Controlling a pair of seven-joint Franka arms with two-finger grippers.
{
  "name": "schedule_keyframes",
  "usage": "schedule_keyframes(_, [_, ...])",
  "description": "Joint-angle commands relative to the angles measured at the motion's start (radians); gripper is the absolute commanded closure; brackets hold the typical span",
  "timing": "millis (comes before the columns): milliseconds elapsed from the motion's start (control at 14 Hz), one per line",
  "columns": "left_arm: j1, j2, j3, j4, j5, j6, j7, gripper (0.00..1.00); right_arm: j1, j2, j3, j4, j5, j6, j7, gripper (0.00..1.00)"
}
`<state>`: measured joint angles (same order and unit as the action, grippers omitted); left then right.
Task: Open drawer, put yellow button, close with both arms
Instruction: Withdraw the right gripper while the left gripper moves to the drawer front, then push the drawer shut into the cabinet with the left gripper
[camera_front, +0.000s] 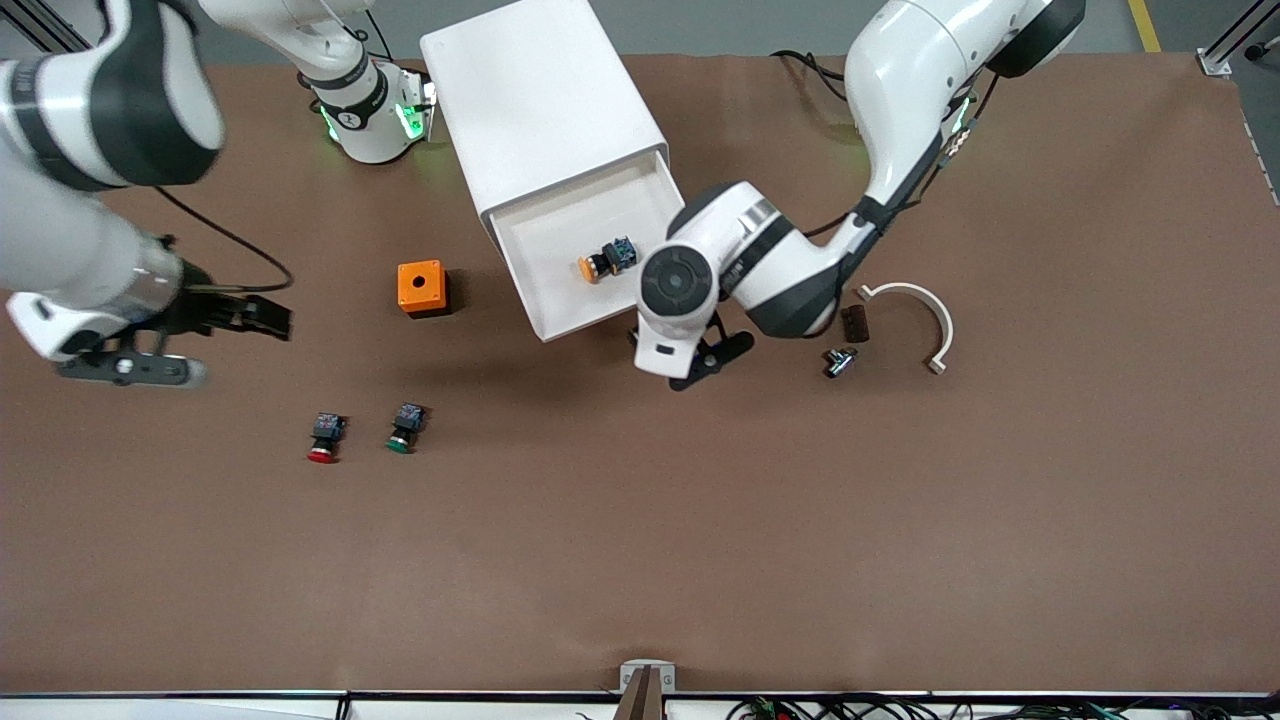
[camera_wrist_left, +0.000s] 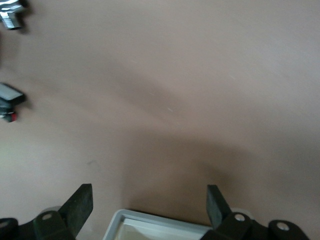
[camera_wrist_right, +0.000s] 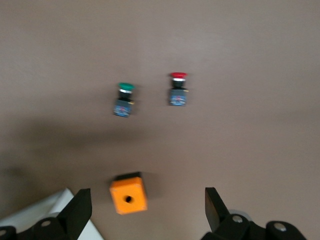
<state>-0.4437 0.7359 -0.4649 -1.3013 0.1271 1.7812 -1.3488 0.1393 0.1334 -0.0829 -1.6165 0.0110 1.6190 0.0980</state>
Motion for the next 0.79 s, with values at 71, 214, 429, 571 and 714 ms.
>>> schedule_keyframes(71, [-0.010,-0.038,-0.073,-0.068,0.042,0.061,0.023,0.00,-0.111,-0.054,0.026,-0.002,-0.011,-0.082,-0.119,0.00])
schedule_keyframes(214, [-0.026,-0.050,-0.107,-0.093,0.042,0.066,0.011,0.00,-0.121,-0.057,0.025,0.000,-0.011,-0.117,-0.112,0.00])
schedule_keyframes(429, [-0.027,-0.064,-0.165,-0.174,0.040,0.107,-0.003,0.00,-0.121,-0.054,0.028,0.007,-0.040,-0.123,-0.115,0.00])
schedule_keyframes(571, [-0.036,-0.059,-0.196,-0.190,0.042,0.136,-0.070,0.00,-0.127,-0.051,0.025,0.029,-0.042,-0.122,-0.120,0.00])
schedule_keyframes(714, [-0.072,-0.059,-0.198,-0.199,0.040,0.144,-0.104,0.00,-0.127,-0.049,0.026,0.041,-0.045,-0.117,-0.118,0.00])
